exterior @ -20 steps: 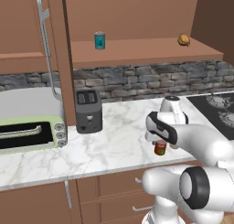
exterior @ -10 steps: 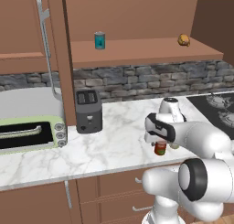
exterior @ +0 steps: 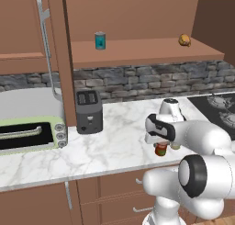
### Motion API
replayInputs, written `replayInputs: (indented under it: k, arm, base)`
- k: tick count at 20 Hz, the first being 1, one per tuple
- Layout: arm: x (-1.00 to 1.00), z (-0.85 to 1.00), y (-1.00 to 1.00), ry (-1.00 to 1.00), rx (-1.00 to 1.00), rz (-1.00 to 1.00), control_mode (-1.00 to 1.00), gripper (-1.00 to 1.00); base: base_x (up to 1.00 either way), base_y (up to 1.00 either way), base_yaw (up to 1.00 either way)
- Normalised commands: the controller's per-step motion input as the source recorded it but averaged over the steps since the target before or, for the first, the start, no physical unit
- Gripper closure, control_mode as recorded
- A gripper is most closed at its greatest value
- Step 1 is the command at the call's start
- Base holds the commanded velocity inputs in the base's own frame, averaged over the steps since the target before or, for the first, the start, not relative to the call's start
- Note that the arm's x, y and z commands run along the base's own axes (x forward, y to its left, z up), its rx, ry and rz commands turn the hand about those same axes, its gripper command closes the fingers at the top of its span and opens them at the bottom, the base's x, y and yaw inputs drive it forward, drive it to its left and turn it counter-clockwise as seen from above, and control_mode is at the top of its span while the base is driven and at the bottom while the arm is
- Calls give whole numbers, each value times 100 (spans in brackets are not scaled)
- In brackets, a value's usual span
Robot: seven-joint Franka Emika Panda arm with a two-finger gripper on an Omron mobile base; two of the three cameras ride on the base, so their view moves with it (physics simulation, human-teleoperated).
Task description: Pick the cans from the counter and place them in their designated side in the cabinet.
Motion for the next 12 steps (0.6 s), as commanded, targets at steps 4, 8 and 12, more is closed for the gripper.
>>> replayInputs:
  k: [4,8,12]
  arm:
    - [-1,0,0,-2,0,0,-100,100]
    - [-13,36,0,-12,0,0,-100,100]
    - [-16,56,0,-16,0,1,-100,100]
  base:
    - [0,0,0]
    - [0,0,0]
    - [0,0,0]
